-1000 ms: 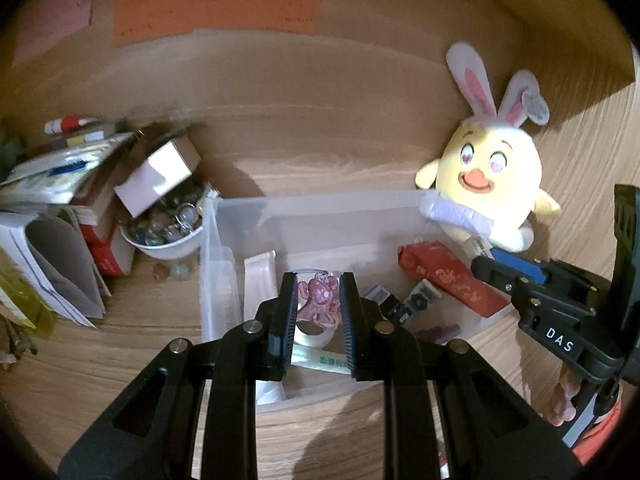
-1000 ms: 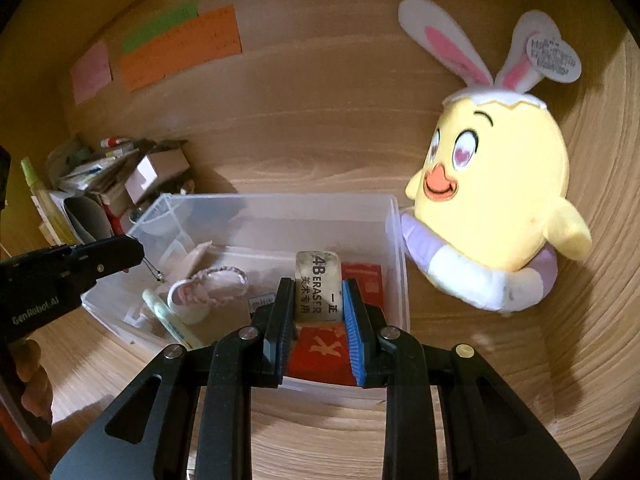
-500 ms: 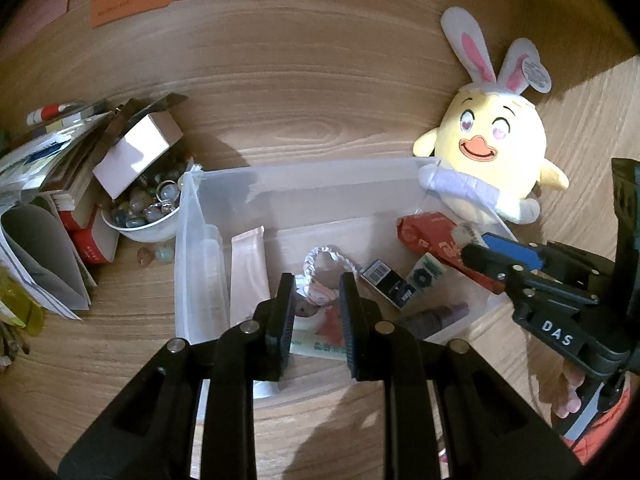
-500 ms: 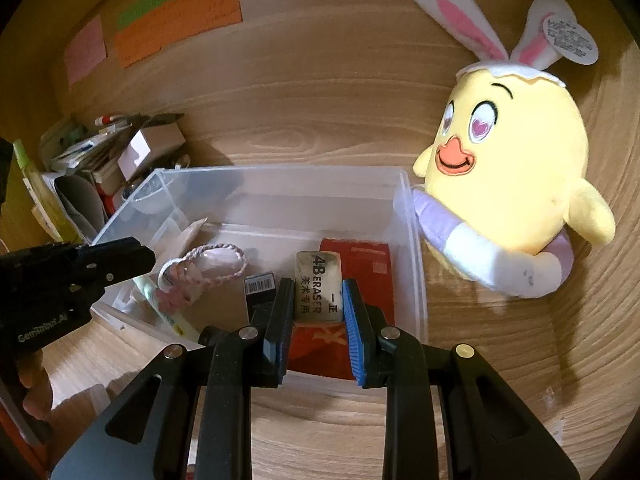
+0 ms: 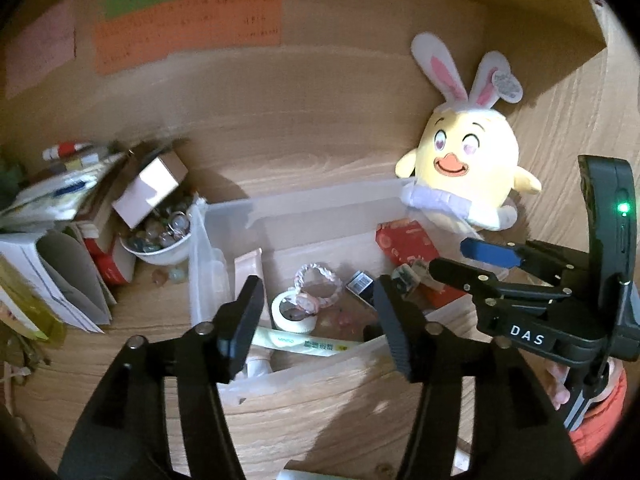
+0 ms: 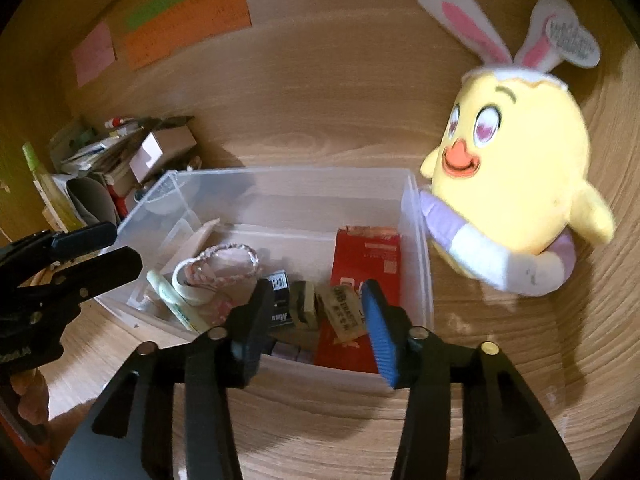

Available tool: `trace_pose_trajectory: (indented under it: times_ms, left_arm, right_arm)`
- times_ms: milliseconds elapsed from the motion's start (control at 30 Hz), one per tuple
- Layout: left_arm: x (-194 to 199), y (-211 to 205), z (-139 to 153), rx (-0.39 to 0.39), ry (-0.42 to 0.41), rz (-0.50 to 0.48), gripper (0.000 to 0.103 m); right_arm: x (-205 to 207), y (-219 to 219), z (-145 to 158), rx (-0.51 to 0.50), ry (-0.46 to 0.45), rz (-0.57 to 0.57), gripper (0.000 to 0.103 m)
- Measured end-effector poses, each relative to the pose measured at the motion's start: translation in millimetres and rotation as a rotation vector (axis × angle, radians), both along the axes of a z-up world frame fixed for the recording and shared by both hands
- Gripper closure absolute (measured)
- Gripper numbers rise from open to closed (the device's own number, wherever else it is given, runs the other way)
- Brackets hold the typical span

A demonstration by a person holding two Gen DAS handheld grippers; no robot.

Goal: Organize objects
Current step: 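Open the left tool to drop the pink charm while the right tool releases the eraser, then move both tools back over the desk toward the blue-green tube and lip balm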

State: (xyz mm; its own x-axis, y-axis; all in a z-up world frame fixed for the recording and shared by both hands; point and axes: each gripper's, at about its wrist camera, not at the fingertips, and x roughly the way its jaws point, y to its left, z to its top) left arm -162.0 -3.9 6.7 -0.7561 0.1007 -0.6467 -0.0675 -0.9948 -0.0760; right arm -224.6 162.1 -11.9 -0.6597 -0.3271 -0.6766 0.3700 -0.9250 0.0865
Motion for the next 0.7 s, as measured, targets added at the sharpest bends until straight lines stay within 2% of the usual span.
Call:
trace_pose_trajectory:
  times_ms: [67,133,233,367,533,700]
  left_arm:
    - [4.7,-0.3,4.1,-0.002,0.013,0.005,0.034]
    - [10.1,-1.5,7.9,-0.005,0.027,0.012,0.028]
    - [18.8,-3.6,12.1,-0.013,0.042,0.020,0.022]
    - [29.6,-6.9,14.0,-0.008,0.044,0.020,0.013]
    - [42.4,-11.9,12.6,0.004,0.032,0.018,0.009]
    - [51.6,-16.0,5.0,0.006,-0.001,0.022,0.008]
  right_arm:
    - [6.4,-0.7,7.3,-0.001,0.025,0.003,0.051]
    - [14.4,-0.6,14.4,-0.009,0.049,0.010,0.038]
    - [24.7,-1.4,21.9,-0.009,0.080,0.011,0.027]
    - [40.9,-2.6,29.6,0.016,0.116,0.017,0.022]
    - [58.9,-0.5,33.2,0.015,0.130,0.035,0.021]
    - [70.8,-4.7,27.2,0.014,0.105,0.070,0.020]
